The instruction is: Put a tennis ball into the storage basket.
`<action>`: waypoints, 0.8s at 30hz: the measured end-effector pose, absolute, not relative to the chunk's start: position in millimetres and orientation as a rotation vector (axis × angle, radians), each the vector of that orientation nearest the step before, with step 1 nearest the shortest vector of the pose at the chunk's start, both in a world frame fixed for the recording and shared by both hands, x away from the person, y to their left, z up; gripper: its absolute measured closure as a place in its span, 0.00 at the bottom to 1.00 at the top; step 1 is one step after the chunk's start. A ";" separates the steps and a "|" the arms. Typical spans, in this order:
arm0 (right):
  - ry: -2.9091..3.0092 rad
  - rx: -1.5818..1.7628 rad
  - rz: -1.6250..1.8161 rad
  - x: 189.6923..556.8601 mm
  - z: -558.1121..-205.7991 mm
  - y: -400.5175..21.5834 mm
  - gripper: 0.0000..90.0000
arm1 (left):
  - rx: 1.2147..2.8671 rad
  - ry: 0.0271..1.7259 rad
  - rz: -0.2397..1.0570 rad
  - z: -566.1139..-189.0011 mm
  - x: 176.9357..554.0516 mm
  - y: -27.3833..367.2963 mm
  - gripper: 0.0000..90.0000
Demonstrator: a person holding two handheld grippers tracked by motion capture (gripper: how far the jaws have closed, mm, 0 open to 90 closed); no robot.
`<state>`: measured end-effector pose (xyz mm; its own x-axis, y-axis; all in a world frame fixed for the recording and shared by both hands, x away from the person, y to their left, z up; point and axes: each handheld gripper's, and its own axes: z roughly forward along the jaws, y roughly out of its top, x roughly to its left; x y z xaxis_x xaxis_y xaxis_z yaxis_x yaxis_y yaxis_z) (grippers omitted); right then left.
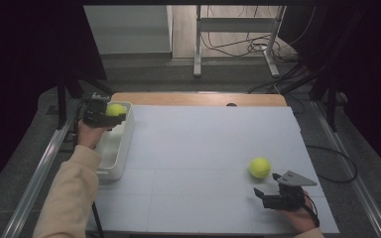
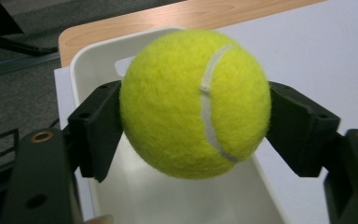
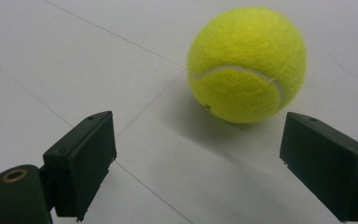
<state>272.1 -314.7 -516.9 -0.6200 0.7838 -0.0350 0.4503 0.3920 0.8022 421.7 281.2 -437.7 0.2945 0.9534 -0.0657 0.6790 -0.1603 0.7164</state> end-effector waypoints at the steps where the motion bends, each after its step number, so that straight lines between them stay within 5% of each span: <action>1: 2.245 1.064 1.105 272.0 -516.9 -314.8 0.12 | 1.909 1.449 0.540 -436.6 421.3 281.2 0.22; 8: 2.249 1.060 1.101 272.6 -516.6 -313.9 0.12 | 1.884 1.406 0.547 -429.2 415.5 275.0 0.11; 24: 2.240 1.083 1.118 275.3 -516.3 -314.4 0.12 | 1.791 1.236 0.509 -417.6 390.9 255.8 0.10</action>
<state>275.3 -314.4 -516.3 -0.6135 0.7895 -0.0188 0.4594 0.3762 0.8047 390.9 255.8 -417.6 0.4221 0.8955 -0.1409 0.5369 -0.1217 0.8348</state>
